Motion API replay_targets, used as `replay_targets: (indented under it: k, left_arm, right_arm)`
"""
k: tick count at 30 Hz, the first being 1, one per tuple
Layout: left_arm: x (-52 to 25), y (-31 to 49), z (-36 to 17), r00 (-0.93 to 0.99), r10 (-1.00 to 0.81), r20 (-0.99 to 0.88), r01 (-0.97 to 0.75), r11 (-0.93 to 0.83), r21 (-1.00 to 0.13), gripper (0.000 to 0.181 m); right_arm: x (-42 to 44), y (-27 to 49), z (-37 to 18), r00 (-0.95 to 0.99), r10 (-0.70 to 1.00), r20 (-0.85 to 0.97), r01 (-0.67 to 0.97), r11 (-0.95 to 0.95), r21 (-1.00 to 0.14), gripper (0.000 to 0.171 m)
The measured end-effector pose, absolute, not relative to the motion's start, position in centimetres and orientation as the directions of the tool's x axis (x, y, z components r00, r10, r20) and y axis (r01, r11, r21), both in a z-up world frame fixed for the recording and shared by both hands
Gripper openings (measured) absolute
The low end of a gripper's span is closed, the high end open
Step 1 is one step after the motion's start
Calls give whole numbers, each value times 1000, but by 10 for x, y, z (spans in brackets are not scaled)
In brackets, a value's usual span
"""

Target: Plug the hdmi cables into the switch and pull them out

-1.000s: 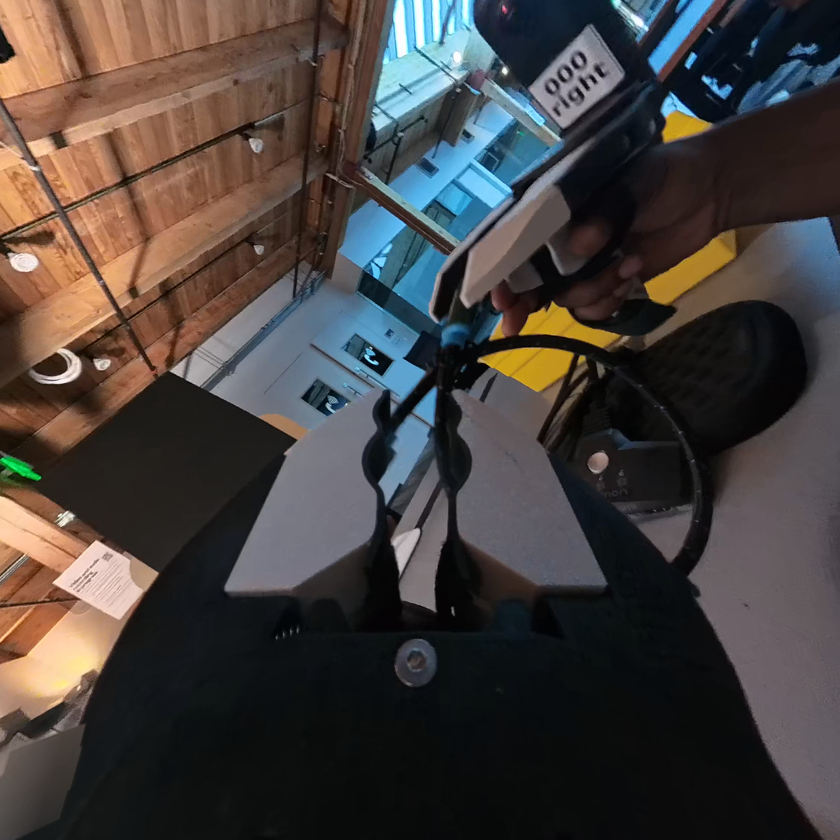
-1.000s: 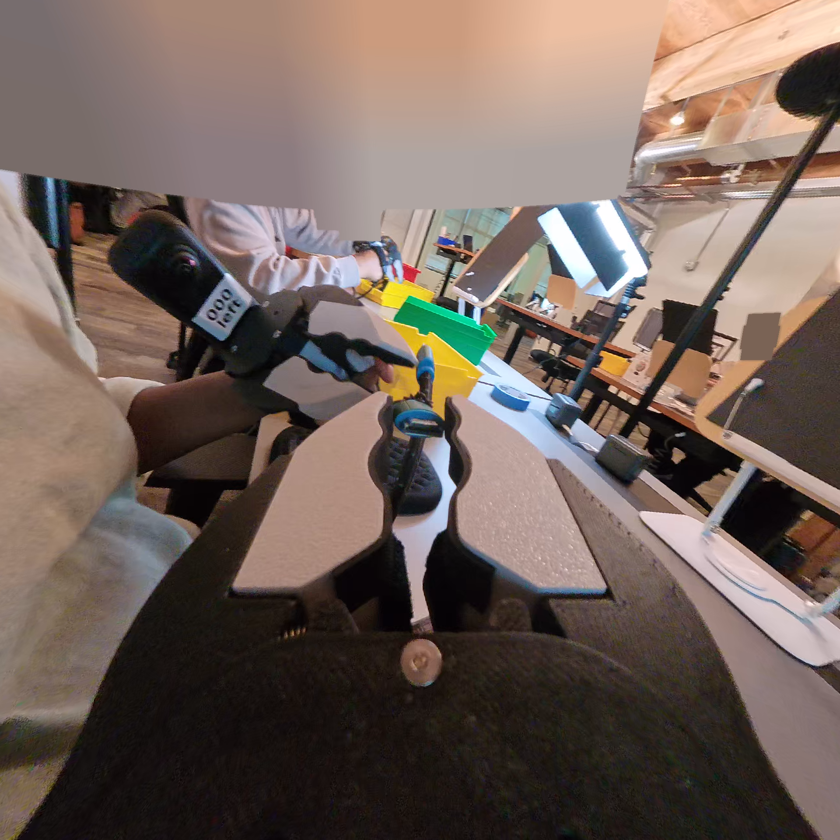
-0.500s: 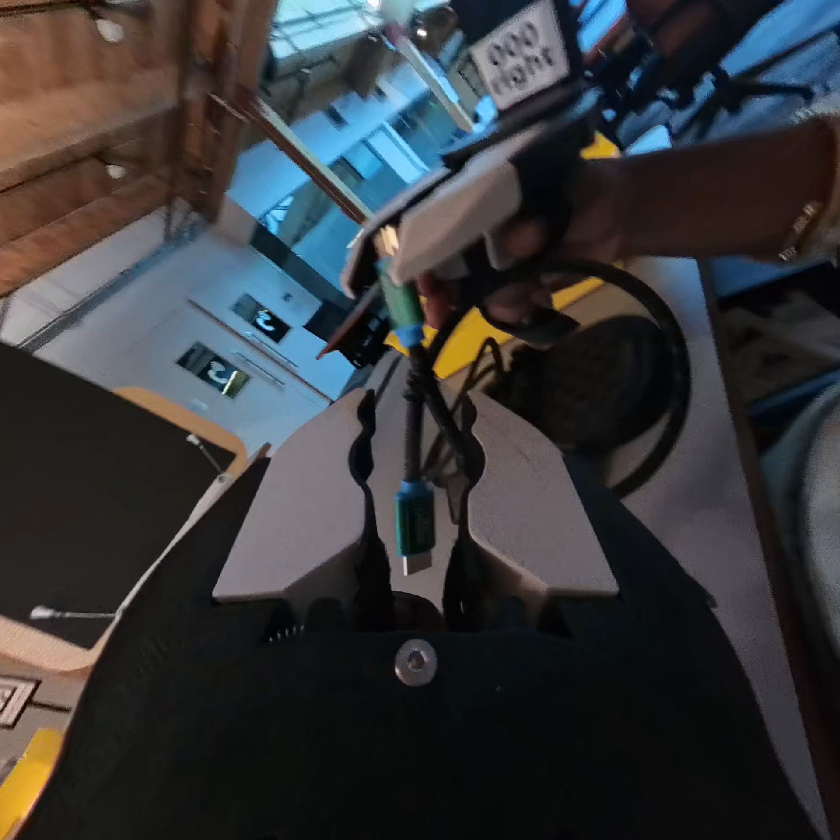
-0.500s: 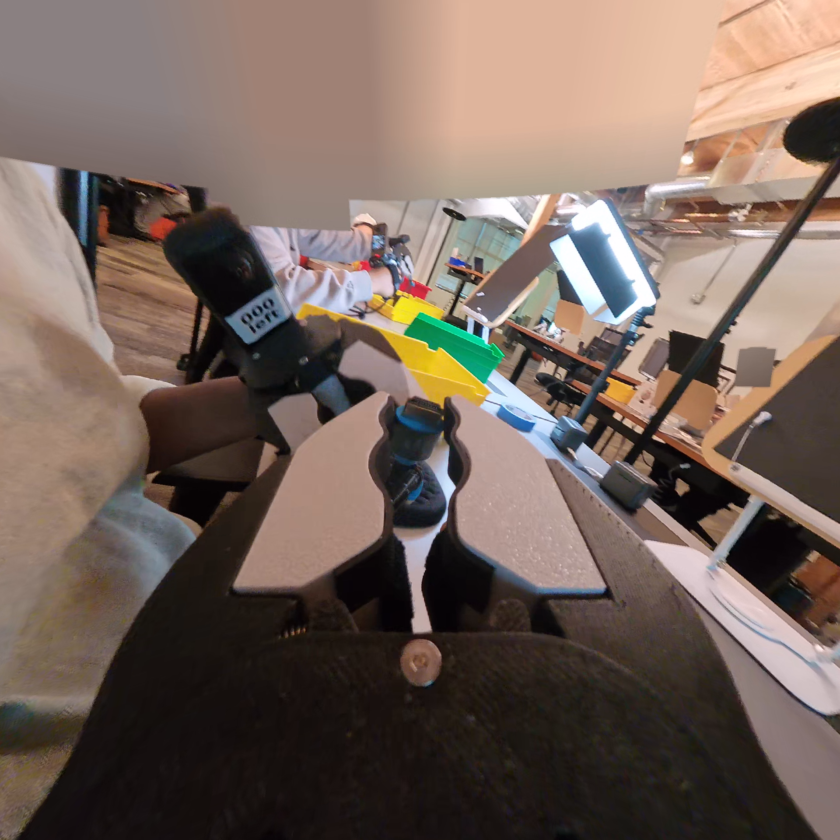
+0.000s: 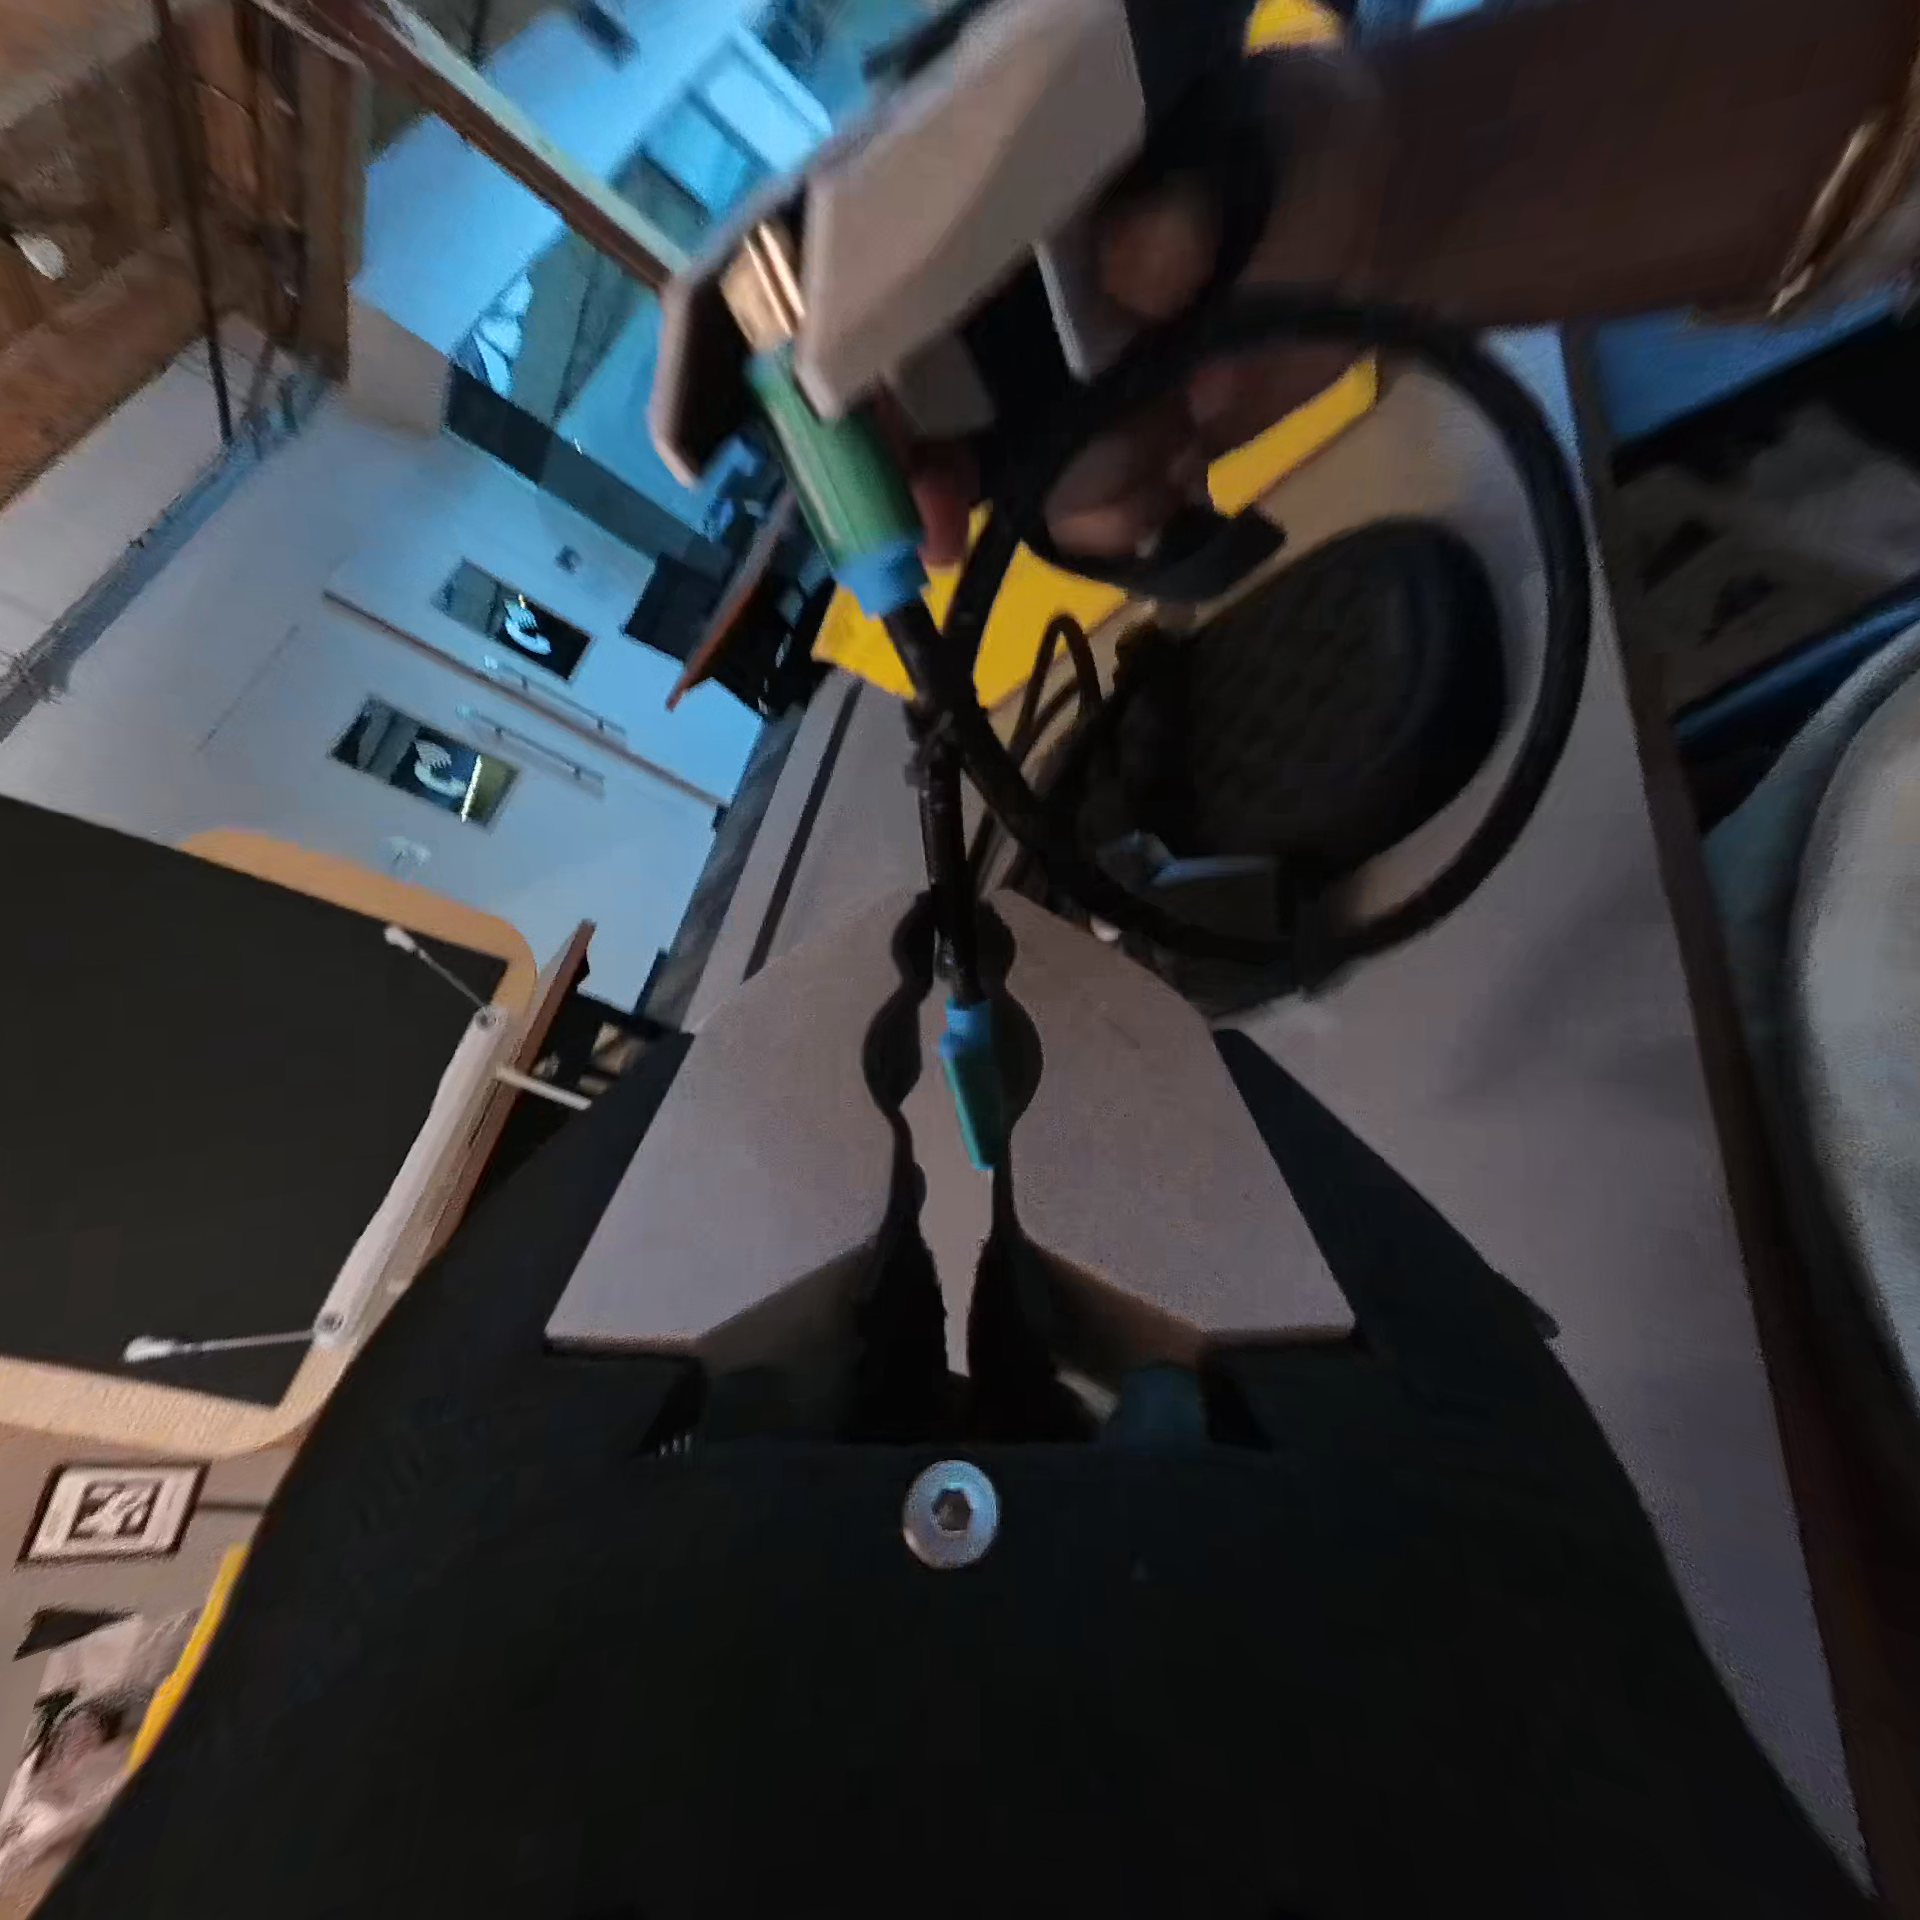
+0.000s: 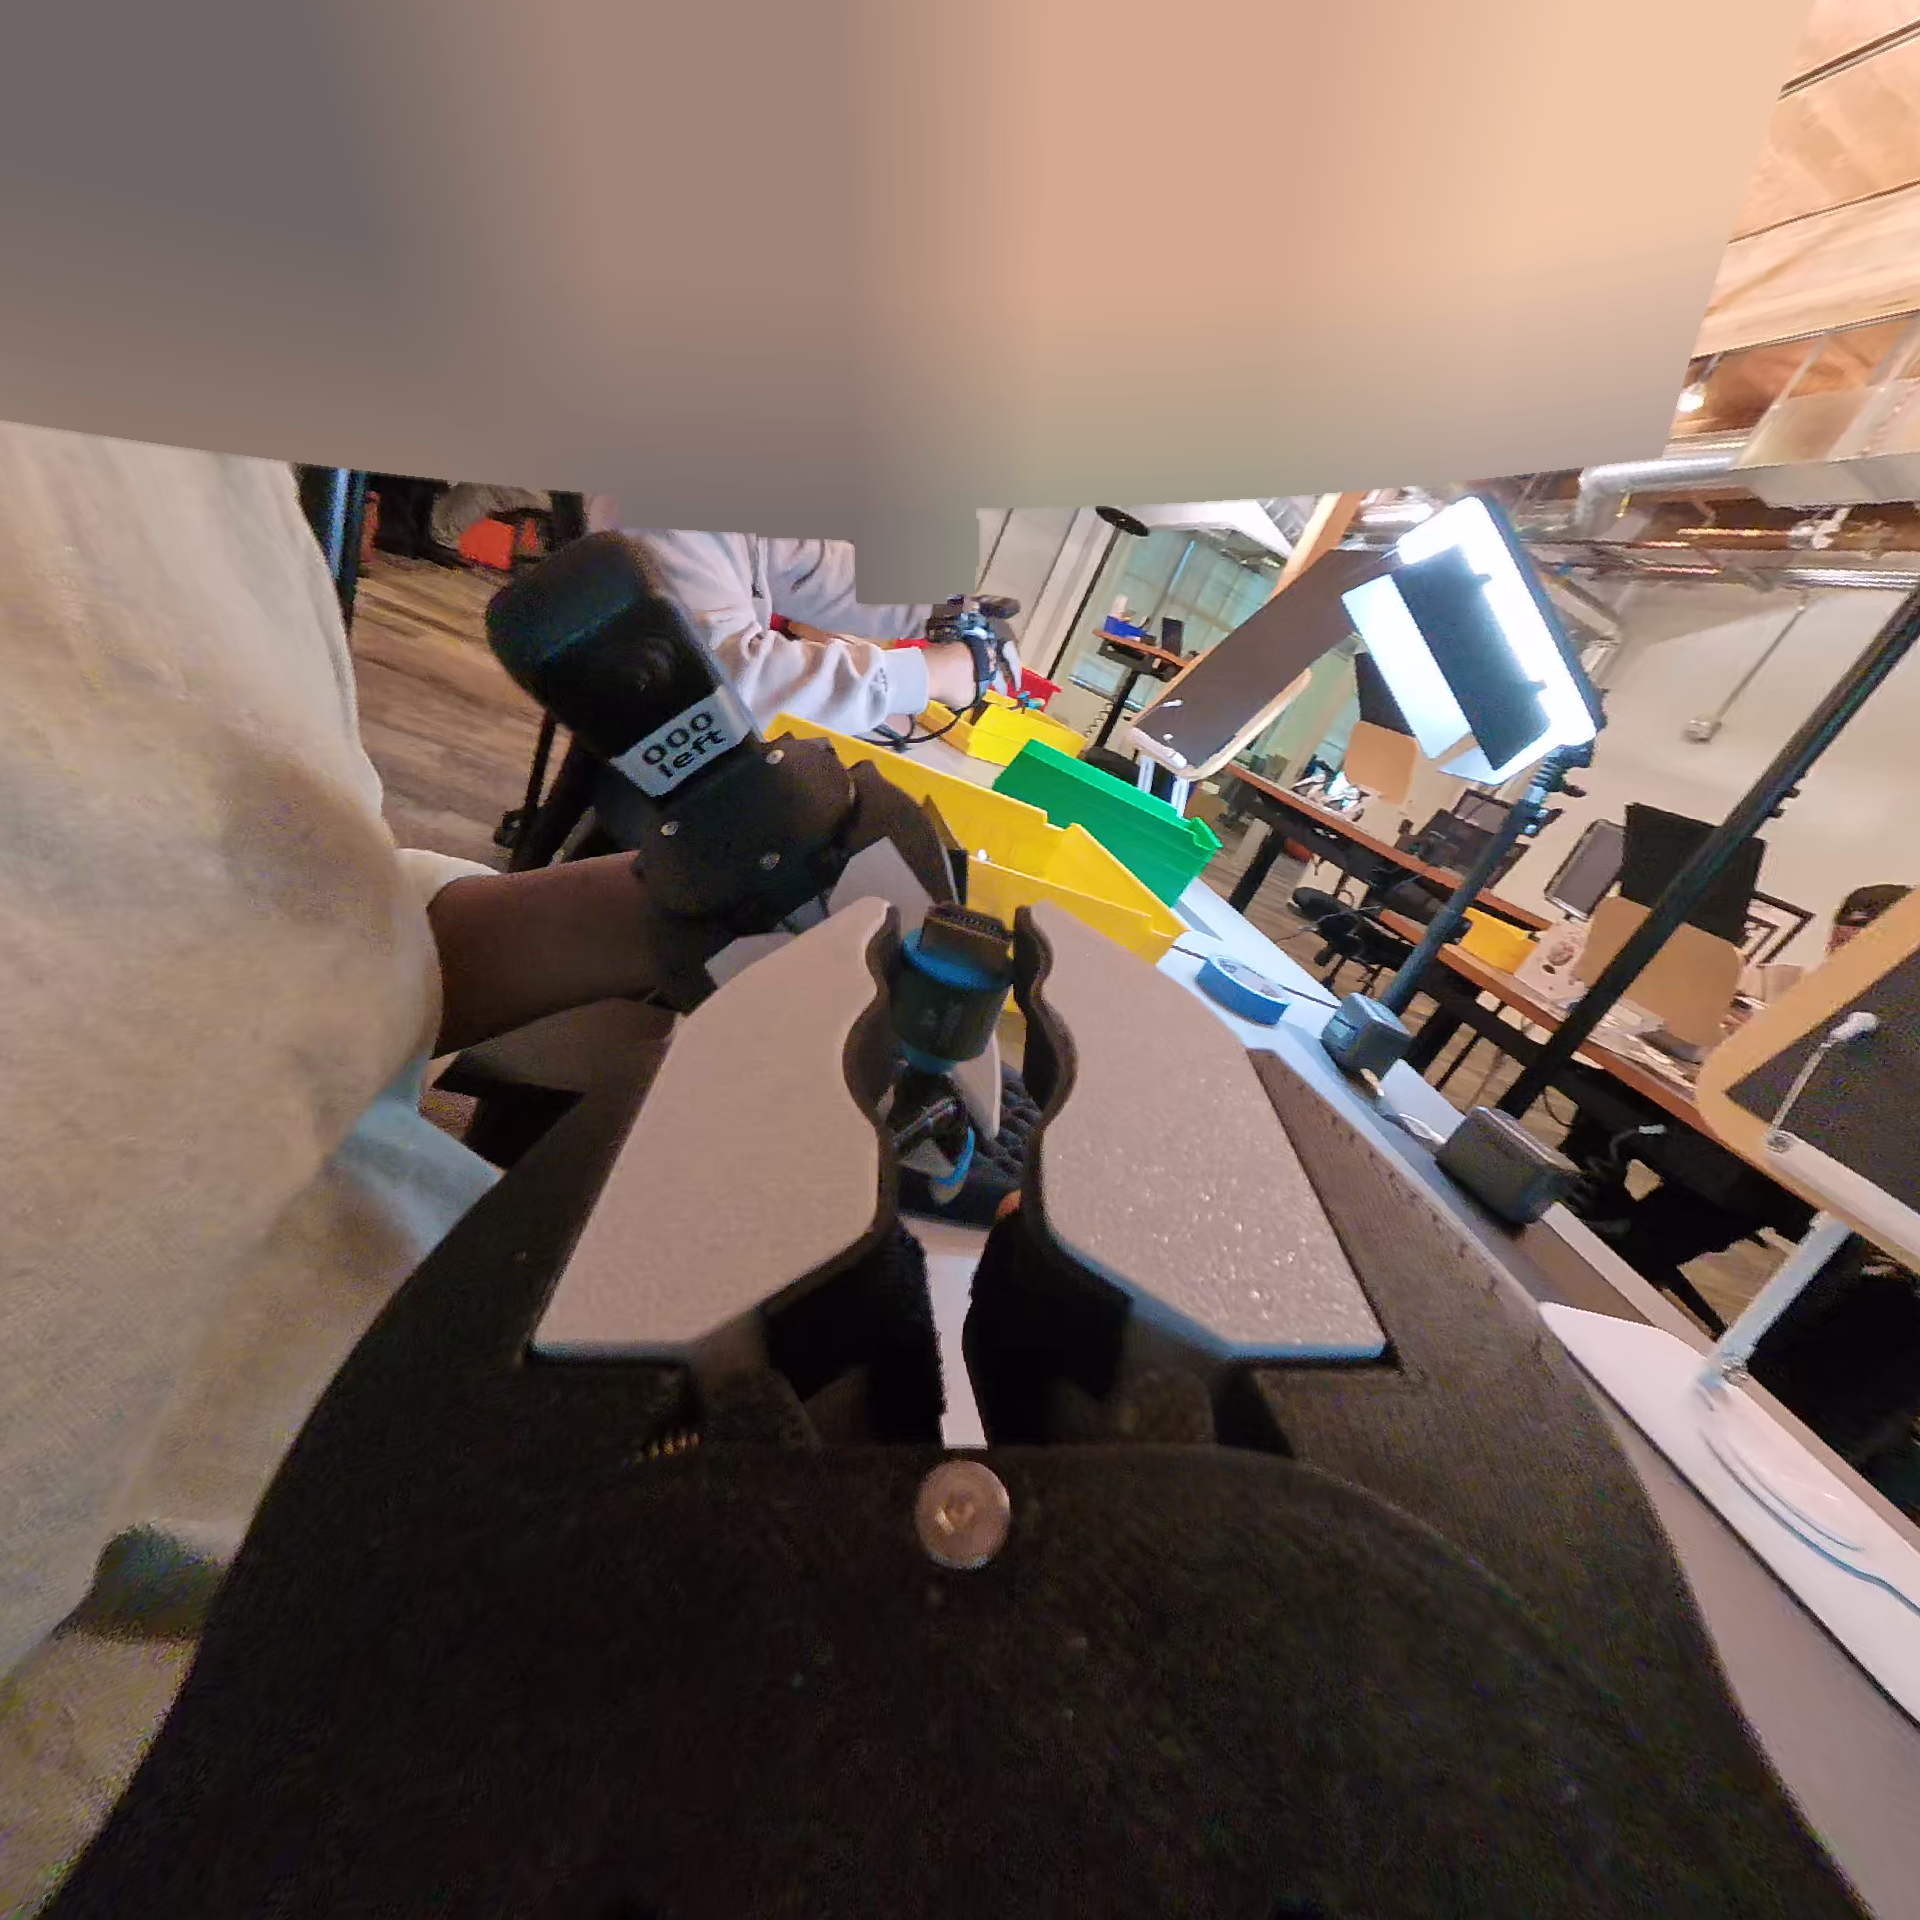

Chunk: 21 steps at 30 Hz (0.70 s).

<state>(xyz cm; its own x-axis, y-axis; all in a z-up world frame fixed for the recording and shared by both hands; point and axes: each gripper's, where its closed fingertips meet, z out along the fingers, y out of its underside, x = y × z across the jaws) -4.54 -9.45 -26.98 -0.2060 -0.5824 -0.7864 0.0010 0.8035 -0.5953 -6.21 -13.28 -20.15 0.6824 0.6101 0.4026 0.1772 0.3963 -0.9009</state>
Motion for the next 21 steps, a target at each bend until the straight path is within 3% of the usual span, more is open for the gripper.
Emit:
replay_targets:
  k: [3, 7, 10, 15, 18, 21]
  left_arm:
    - [-47, -82, -273, -190, -580, -792, -44, 811, -584, 8]
    - [-62, -53, -269, -163, -653, -740, -68, 756, -651, 8]
    - [-70, -46, -269, -193, -724, -662, -39, 680, -732, 7]
    - [-57, -39, -299, -224, -720, -657, -154, 692, -705, 9]
    - [-57, -39, -286, -175, -751, -636, -100, 656, -748, 29]
    - [-67, -45, -253, -149, -841, -520, 53, 519, -853, 32]
  right_arm:
    - [-50, -138, -193, 713, 581, 394, 154, 417, -895, 21]
    - [-12, -162, -162, 791, 512, 335, 32, 512, -858, 21]
    - [8, -164, -163, 828, 457, 324, 72, 488, -870, 20]
    - [-7, -141, -173, 835, 465, 294, 71, 438, -896, 21]
    - [-14, -132, -178, 836, 475, 276, 66, 413, -908, 21]
    - [-14, -129, -180, 841, 475, 261, 57, 401, -914, 21]
